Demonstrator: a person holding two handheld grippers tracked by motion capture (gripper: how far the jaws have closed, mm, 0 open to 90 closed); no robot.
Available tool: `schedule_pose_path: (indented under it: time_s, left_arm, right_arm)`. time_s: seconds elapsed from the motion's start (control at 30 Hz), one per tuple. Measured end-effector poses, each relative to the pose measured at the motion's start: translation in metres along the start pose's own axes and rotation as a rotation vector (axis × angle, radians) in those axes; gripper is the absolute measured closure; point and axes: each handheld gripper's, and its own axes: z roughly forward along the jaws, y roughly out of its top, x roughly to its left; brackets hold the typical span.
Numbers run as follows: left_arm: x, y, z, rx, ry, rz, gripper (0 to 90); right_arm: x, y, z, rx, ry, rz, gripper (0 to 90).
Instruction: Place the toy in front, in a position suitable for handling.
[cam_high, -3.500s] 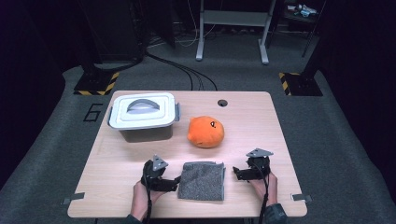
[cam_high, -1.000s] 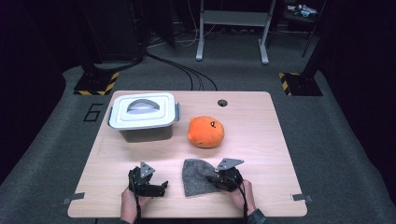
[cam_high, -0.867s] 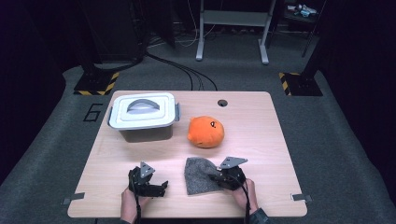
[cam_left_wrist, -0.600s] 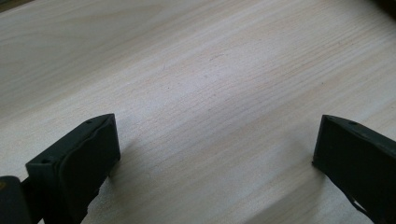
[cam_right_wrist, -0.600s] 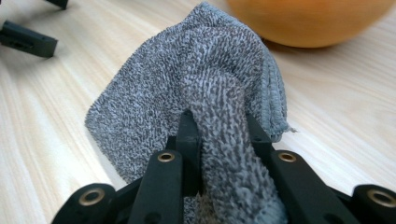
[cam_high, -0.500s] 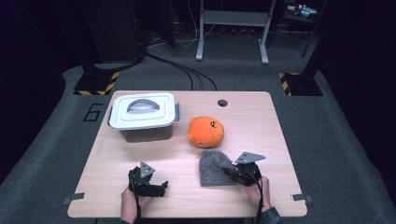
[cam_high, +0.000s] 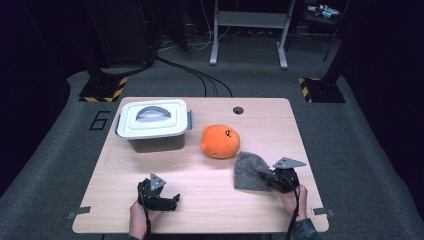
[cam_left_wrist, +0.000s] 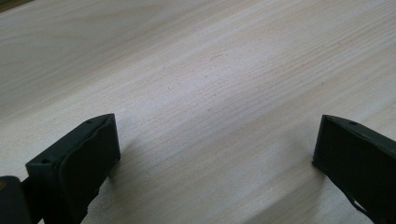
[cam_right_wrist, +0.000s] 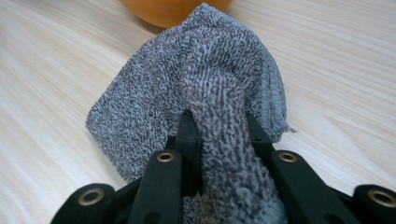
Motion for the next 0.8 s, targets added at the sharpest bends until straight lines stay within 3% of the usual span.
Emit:
schedule_pose_path:
  time_s: [0.47, 0.63, 0.7, 0.8]
  left_arm:
    - [0.000, 0.000, 0.000, 0.000, 0.000, 0.001, 0.2]
    - [0.000, 0.000, 0.000, 0.000, 0.000, 0.001, 0.2]
    - [0.000, 0.000, 0.000, 0.000, 0.000, 0.001, 0.2]
    - [0.000, 0.000, 0.000, 0.000, 0.000, 0.000, 0.3]
  right_arm:
    - [-0.032, -0.001, 0.010, 0.039, -0.074, 0.008, 68.6]
    - [-0.039, -0.002, 0.014, 0.057, -0.096, 0.041, 51.2]
    - [-0.040, -0.004, 0.013, 0.046, -0.108, 0.057, 37.9]
    - [-0.042, -0.004, 0.007, 0.025, -0.132, 0.074, 26.2]
